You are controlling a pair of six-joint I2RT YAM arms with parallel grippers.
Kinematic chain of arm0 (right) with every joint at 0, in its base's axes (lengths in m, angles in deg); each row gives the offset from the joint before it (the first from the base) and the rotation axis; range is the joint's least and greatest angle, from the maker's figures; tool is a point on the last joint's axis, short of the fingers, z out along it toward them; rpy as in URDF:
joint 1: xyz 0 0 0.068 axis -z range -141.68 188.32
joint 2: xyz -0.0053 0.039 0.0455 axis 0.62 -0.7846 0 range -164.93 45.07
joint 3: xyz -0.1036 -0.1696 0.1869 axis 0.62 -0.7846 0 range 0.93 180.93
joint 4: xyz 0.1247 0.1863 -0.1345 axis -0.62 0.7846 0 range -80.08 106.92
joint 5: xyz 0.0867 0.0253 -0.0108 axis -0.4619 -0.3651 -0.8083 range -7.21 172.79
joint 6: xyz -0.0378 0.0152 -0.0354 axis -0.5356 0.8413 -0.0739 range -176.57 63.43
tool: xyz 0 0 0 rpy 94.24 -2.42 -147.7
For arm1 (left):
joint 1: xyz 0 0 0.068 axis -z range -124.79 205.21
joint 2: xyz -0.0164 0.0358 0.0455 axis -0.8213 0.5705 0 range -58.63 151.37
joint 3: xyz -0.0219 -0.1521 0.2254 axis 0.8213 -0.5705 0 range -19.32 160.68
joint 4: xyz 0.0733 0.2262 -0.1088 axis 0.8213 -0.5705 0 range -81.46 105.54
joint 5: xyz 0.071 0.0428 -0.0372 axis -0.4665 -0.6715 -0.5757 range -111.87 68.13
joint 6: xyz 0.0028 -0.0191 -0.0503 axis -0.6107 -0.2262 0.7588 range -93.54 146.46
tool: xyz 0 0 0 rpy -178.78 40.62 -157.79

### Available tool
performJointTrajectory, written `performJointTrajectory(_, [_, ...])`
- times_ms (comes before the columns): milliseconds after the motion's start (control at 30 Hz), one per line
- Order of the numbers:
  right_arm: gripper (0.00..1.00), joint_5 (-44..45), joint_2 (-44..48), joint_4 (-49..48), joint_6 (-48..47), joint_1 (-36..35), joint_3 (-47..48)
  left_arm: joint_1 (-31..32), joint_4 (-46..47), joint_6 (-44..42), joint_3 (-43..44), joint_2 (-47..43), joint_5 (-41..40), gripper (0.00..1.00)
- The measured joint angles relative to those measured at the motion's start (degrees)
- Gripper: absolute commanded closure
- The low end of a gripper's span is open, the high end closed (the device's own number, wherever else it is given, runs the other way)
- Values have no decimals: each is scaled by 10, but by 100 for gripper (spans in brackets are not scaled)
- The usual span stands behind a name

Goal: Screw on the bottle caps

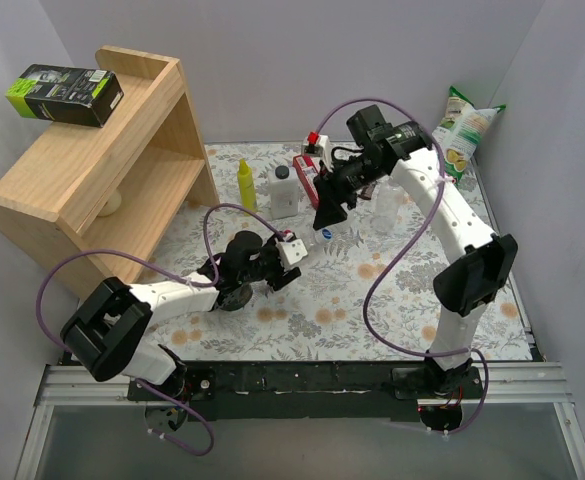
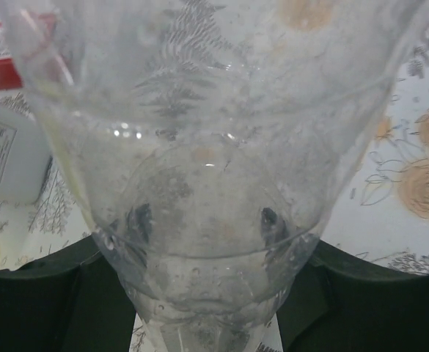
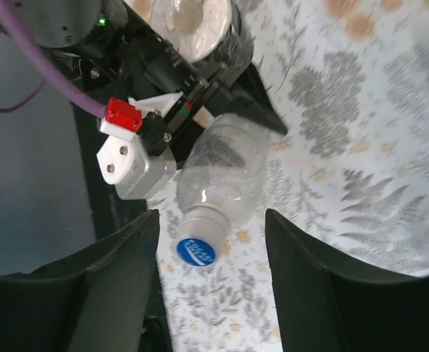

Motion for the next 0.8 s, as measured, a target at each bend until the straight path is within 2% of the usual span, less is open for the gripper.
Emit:
performJointTrajectory(100, [29,-1,40,-6,-72,0,8,-2,-4,0,0,-13,45,100])
performJointTrajectory(267, [30,42,235,-10,-258,-33,-166,-7,-33,-7,0,-26,145,100])
performJointTrajectory(400, [30,76,332,-26,-341,-85,-259,-7,-55,-19,0,-26,193,100])
performJointTrajectory(633, [34,120,318,-69,-394,-112,-278,-7,-72,-37,3,-26,224,100])
performJointTrajectory(800, [42,133,302,-87,-406,-132,-279,-8,-75,-41,9,-26,236,100])
